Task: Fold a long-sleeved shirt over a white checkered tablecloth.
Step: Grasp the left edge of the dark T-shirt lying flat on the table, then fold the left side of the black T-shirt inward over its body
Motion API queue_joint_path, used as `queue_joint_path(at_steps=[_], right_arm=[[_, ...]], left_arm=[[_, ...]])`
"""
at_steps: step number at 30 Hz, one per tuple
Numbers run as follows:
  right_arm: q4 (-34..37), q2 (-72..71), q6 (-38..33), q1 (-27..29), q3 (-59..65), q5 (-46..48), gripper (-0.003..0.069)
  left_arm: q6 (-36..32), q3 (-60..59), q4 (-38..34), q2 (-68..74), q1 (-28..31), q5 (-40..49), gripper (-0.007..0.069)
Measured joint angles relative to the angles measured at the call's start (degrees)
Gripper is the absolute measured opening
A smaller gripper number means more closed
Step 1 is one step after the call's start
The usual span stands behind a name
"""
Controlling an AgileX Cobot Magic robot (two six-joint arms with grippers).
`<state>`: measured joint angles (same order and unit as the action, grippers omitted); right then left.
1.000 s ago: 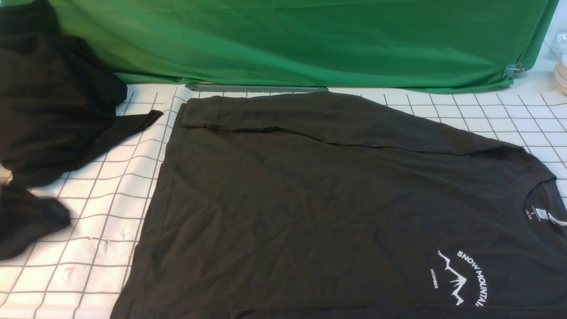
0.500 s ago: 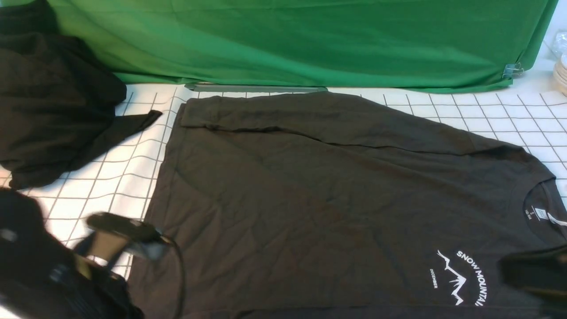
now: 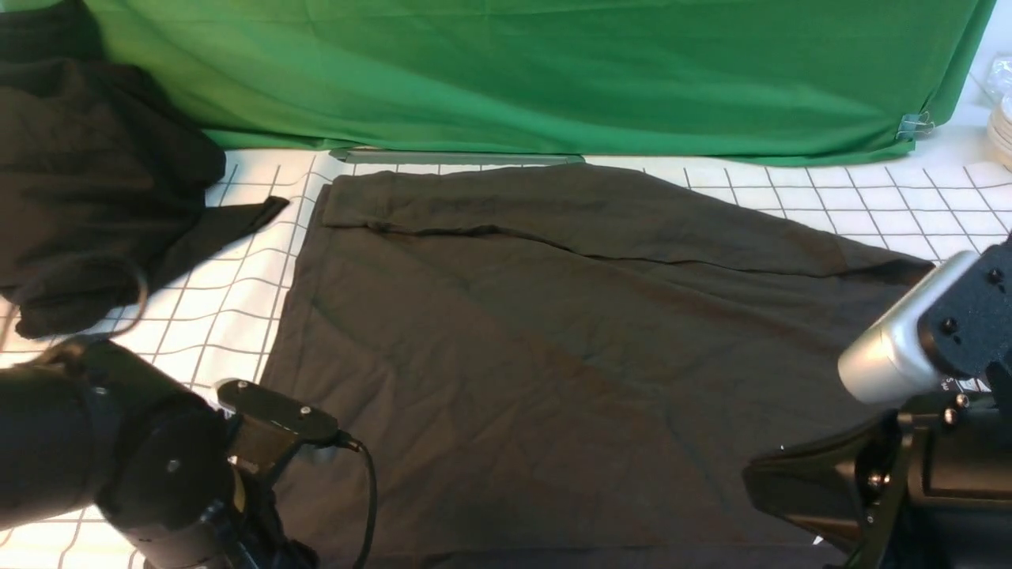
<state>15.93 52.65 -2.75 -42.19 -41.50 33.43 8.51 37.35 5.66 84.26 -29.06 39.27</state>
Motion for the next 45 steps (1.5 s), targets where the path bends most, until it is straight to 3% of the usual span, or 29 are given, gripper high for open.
queue_joint_path(at_steps=[1,4,8,10,14,17,21,24,29,33,38,45], right_arm=[[0.0,0.0,0.0,-0.24,0.0,-0.36,0.0006],[0.0,0.0,0.0,-0.54,0.0,-0.54,0.0006],[0.07,0.0,0.0,-0.55,0.0,-0.65,0.0006],[0.07,0.0,0.0,-0.55,0.0,-0.65,0.0006],[0.07,0.0,0.0,-0.55,0.0,-0.65,0.0006],[0.07,0.0,0.0,-0.55,0.0,-0.65,0.0006],[0.07,0.0,0.0,-0.6,0.0,-0.65,0.0006],[0.07,0.0,0.0,-0.6,0.0,-0.65,0.0006],[-0.05,0.0,0.0,-0.6,0.0,-1.89,0.0008],[-0.12,0.0,0.0,-0.6,0.0,-5.02,0.001],[-0.12,0.0,0.0,-0.6,0.0,-6.83,0.001],[-0.12,0.0,0.0,-0.6,0.0,-6.88,0.0014]], left_arm=[[0.0,0.0,0.05,0.94,0.0,-0.44,0.0473],[0.0,0.06,0.26,1.09,0.0,-0.64,0.0501],[-0.43,0.11,0.07,1.16,0.0,-0.63,0.0466],[-0.63,0.24,-0.62,1.22,-0.05,-0.18,0.0375],[-1.56,0.7,-2.12,1.54,-0.11,1.43,0.0099],[-2.7,2.92,-1.97,1.66,-0.11,6.32,0.003],[-3.21,11.94,-1.93,1.29,-0.11,18.17,0.0022],[-4.3,17.66,-1.84,0.02,-0.11,20.57,0.0022],[-5.43,29.15,2.51,-0.5,-0.03,19.31,0.0021],[-5.85,42.68,4.41,4.56,3.73,19.83,0.0021],[-8.82,51.14,3.0,13.67,7.69,18.64,0.0021],[-9.18,54.36,6.7,24.15,8.27,17.69,0.0021]])
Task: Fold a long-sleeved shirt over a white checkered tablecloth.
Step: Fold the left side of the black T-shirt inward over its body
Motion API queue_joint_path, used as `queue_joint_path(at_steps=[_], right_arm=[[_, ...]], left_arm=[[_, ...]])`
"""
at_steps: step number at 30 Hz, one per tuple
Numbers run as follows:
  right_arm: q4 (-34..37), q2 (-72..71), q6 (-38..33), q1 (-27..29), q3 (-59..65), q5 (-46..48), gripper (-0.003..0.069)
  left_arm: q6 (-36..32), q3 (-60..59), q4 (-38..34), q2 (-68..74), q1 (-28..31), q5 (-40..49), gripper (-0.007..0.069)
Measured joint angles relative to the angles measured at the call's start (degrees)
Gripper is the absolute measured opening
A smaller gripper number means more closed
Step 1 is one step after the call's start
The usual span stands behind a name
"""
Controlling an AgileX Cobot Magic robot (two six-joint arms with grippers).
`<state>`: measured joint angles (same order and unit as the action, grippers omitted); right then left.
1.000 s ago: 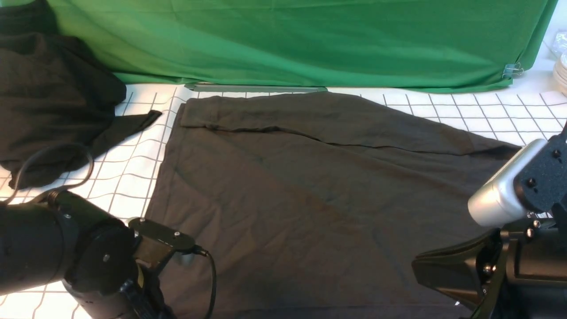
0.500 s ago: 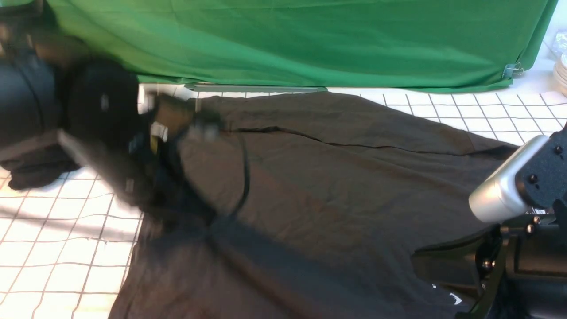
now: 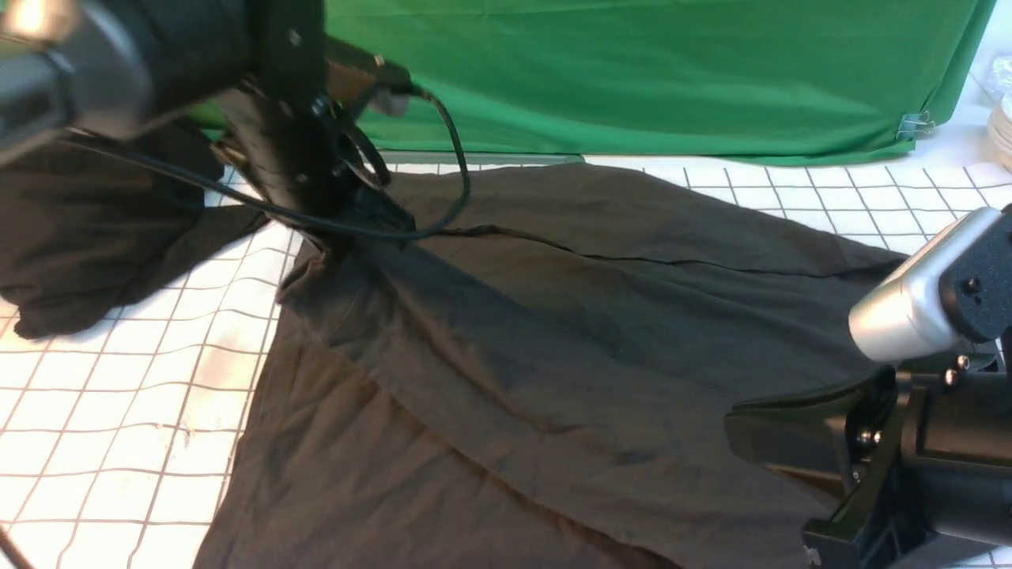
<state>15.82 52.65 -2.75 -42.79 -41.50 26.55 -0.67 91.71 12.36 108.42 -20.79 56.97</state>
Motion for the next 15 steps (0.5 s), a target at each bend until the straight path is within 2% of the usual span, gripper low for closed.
queue_joint_path(at_steps=[8,12,15], right_arm=[[0.0,0.0,0.0,0.0,0.0,0.75,0.002],[0.0,0.0,0.52,0.0,0.0,0.79,0.0026],[0.0,0.0,1.1,0.0,0.0,0.79,0.0029]], left_arm=[[-0.23,0.0,3.85,4.64,0.07,-2.23,0.005],[0.67,0.01,5.98,5.8,0.07,-3.91,0.019],[2.14,0.6,7.79,5.87,0.07,-4.83,0.0342]])
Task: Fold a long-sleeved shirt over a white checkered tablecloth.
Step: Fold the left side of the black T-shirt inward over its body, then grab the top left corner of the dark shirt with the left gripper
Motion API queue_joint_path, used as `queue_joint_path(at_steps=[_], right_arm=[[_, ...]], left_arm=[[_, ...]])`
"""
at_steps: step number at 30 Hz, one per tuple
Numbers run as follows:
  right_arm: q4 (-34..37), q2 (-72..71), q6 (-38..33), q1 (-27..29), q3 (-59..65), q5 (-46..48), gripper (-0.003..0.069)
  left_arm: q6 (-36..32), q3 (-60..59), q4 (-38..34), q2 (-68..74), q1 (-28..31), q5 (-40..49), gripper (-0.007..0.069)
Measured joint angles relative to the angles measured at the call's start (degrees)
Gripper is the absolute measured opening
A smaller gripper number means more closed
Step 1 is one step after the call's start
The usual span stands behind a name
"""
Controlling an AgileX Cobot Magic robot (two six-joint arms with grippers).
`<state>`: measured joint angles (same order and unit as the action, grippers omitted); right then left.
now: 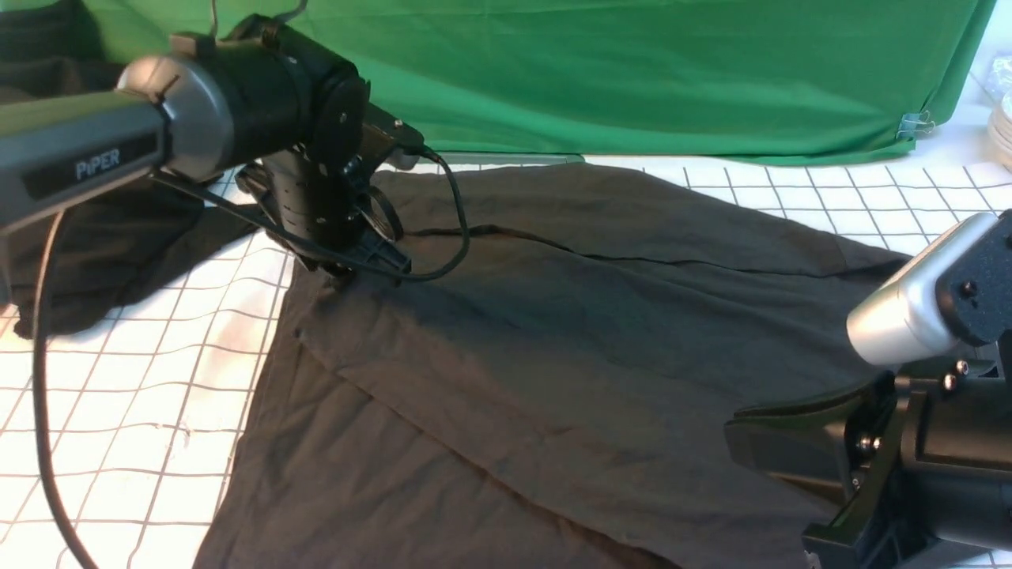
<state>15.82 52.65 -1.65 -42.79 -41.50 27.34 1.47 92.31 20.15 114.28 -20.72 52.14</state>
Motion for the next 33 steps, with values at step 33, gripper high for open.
queue_joint_path(at_steps=[33], right_arm=[[0.0,0.0,0.82,0.0,0.0,2.75,0.0031]], left_arm=[[13.59,26.71,-18.55,24.37,12.76,-13.35,0.0405]])
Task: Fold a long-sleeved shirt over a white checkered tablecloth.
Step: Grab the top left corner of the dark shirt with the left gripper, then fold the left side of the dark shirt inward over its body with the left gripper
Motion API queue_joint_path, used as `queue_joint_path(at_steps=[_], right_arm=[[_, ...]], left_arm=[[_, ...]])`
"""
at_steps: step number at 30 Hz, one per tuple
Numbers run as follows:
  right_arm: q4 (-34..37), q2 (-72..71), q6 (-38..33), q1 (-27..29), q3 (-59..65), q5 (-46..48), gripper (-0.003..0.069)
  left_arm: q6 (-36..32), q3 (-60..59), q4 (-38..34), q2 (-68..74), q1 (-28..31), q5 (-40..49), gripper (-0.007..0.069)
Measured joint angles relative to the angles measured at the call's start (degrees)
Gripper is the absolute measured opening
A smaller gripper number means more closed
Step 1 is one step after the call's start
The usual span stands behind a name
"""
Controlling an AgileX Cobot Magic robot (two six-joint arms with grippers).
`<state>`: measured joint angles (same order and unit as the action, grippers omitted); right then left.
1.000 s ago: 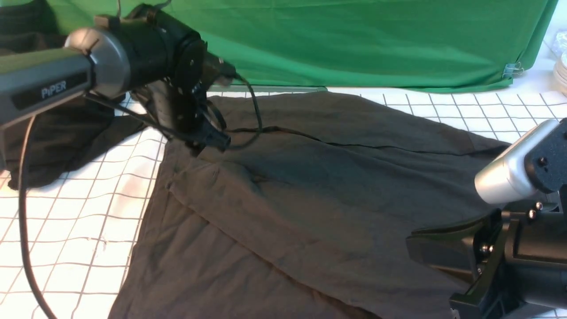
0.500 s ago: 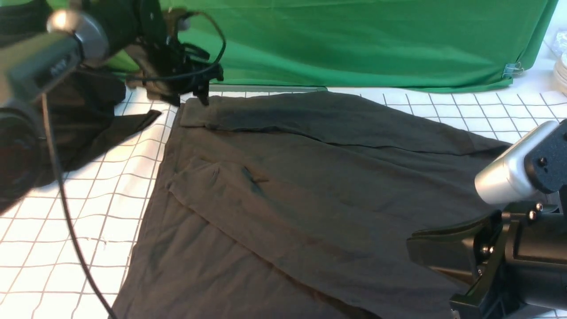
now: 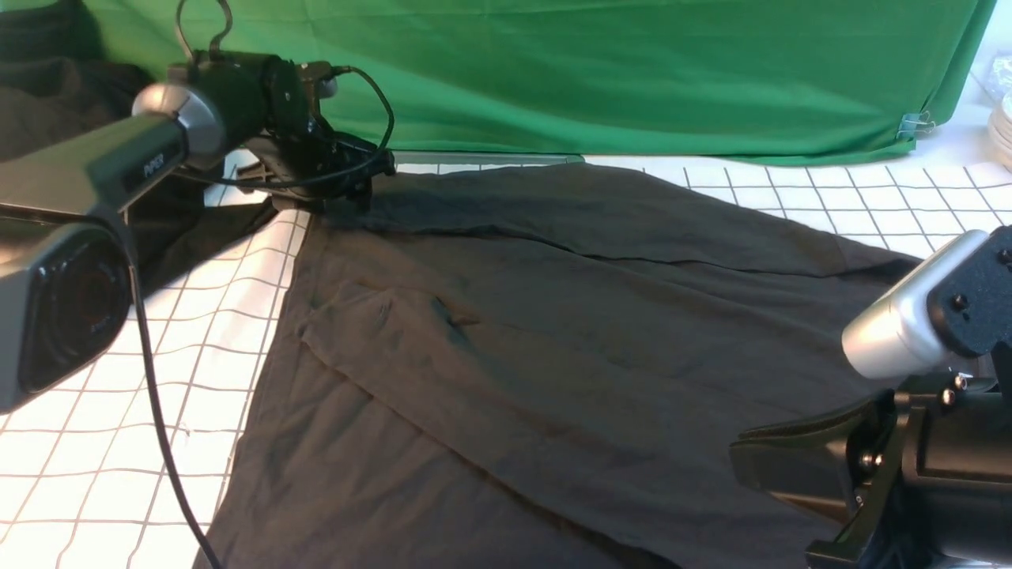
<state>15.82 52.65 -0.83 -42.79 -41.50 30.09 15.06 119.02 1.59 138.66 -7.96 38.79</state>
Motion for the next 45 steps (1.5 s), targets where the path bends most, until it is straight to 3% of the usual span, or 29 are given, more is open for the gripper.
queue_joint_path(at_steps=[7,10,14,16,23,27,28,30,34,39,45], right_arm=[[0.0,0.0,0.05,0.0,0.0,0.0,0.0031],[0.0,0.0,0.05,0.0,0.0,0.0,0.0032],[0.0,0.0,0.05,0.0,0.0,0.02,0.0036],[0.0,0.0,-0.2,0.0,0.0,0.08,0.0038],[-6.15,0.0,1.67,0.07,0.0,-0.04,0.0039],[-13.96,0.0,9.45,2.12,0.0,0.02,0.0039],[-18.98,0.0,14.09,4.63,0.0,0.02,0.0039],[-22.27,0.0,16.46,7.03,0.0,0.02,0.0039],[-24.87,0.15,17.76,14.17,-0.07,0.71,0.0039],[-25.74,0.85,15.55,21.25,-0.18,5.29,0.0038],[-25.35,0.97,13.17,21.86,-0.18,7.03,0.0003]], left_arm=[[-0.08,0.28,-0.66,0.5,0.11,-0.19,0.0389],[-1.32,0.49,-0.87,0.56,0.11,0.69,0.0275],[-2.0,0.53,-1.59,0.21,0.11,2.59,0.0059],[-2.06,0.53,-1.59,-0.66,0.11,3.72,0.0035],[-3.54,0.53,-3.1,-8.11,0.11,8.44,0.0032],[-6.54,0.53,-6.36,-11.71,0.11,15.74,0.0032],[-8.04,0.53,-7.69,-13.21,0.05,19.99,0.0032],[-9.44,0.53,-8.35,-14.46,-0.2,25.21,0.0032],[-11.1,-1.43,-8.35,-17.94,-1.23,29.57,0.0032],[-10.31,-15.02,-5.8,-28.14,-3.63,30.1,0.0032],[-6.1,-32.35,-2.25,-37.87,-4.25,26.8,0.0032]])
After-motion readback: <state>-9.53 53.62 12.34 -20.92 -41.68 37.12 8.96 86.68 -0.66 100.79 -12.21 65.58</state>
